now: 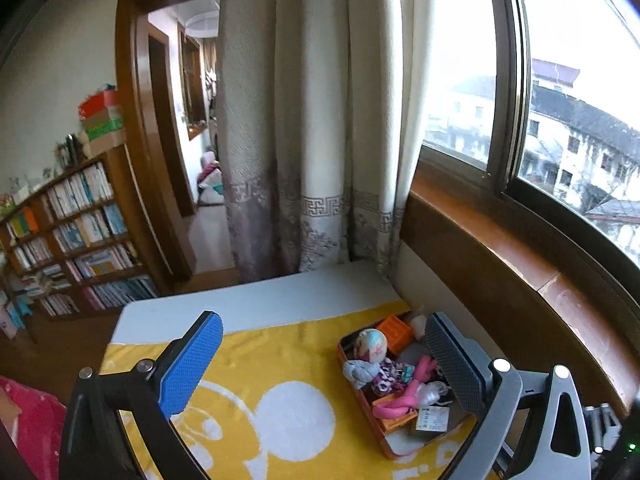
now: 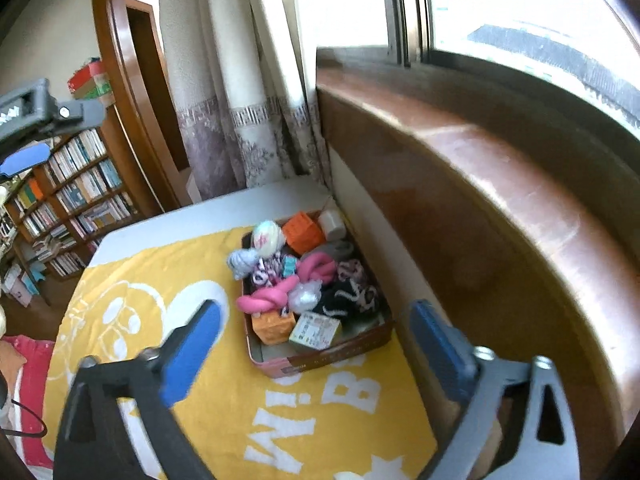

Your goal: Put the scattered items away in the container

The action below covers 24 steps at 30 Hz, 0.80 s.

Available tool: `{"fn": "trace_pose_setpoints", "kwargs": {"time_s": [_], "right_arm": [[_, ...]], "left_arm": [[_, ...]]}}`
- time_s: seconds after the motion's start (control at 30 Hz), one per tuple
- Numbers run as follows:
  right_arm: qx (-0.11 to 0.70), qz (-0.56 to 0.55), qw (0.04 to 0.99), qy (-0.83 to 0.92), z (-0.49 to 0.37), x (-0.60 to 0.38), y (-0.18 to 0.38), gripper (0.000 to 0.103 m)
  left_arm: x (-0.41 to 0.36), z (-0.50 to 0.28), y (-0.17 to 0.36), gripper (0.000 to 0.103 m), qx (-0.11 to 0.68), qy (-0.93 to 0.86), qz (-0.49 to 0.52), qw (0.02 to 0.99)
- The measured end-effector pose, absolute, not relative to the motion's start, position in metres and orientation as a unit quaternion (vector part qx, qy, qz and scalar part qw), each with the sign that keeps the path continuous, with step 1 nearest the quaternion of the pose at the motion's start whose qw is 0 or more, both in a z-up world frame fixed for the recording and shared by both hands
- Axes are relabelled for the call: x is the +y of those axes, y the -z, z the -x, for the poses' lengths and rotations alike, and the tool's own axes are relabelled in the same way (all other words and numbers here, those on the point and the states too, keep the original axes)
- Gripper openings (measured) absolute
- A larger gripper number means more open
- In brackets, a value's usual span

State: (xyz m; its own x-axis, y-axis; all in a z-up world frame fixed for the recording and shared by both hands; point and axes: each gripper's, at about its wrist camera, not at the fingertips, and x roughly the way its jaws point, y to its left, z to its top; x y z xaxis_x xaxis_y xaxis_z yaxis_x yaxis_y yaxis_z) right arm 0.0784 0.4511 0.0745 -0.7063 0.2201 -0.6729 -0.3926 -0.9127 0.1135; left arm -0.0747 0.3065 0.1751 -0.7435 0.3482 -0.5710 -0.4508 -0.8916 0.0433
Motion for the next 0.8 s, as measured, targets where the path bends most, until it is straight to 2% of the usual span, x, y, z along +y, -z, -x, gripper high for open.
{"fn": "trace_pose_setpoints", "kwargs": {"time_s": [0.27,0.8], "right_arm": [[0.105,0.318,0.16,-0.928,-0.086,0.441,-0.097,0.103],[0.092,0.318,0.149,-0.932,-0.101,0.436,-0.106,0.103]], "left_arm": [[0.313,0.054,-0.19,0.102,0.118,-0.934,0.269,0.204],[0.327,0.023,-0.209,0.102,0.127,-0.932,0.255,0.224]]}}
